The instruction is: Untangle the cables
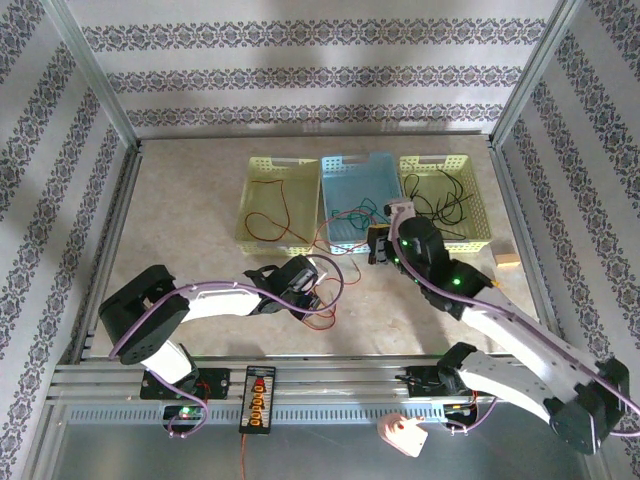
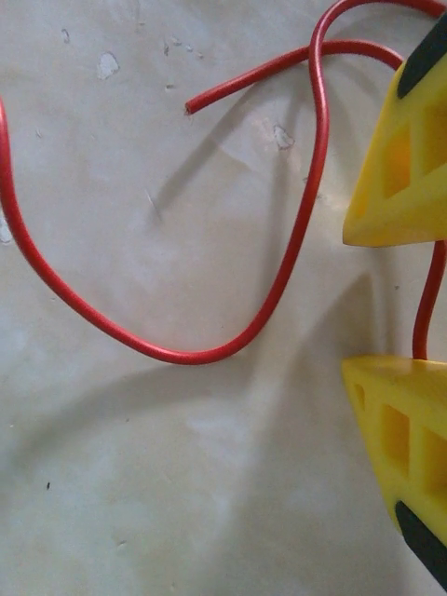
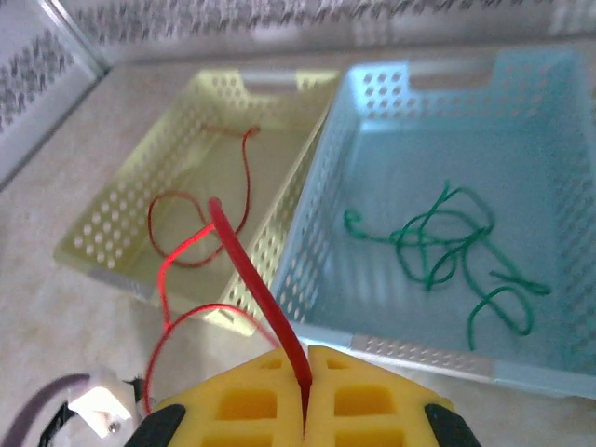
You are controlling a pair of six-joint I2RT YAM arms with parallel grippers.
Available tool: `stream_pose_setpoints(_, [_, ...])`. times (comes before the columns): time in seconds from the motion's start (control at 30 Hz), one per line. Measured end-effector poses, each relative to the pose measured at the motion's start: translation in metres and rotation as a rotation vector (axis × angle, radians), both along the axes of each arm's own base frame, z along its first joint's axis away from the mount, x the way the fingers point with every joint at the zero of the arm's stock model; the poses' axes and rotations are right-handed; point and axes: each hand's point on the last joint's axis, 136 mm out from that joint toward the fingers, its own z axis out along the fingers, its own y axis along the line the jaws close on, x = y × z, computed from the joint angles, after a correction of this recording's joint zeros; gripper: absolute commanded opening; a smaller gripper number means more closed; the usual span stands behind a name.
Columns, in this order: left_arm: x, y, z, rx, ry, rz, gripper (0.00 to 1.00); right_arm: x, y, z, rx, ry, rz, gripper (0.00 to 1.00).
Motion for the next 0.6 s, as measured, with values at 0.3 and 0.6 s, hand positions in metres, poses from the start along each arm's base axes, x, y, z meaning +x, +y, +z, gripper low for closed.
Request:
stream_pose_setpoints(0.3, [0.0,0.001,0.003,-0.038,-0.018,0.023,0.37,0.0,-0.029,0.06,0.006,-0.162,-0.106,0.0])
stream_pose_setpoints(0.6, [0.041,0.037,0.138,-0.285,-0.41,0.296,0.57,0.046,0.03,0.038,-0.009,-0.044,-0.006,0.0])
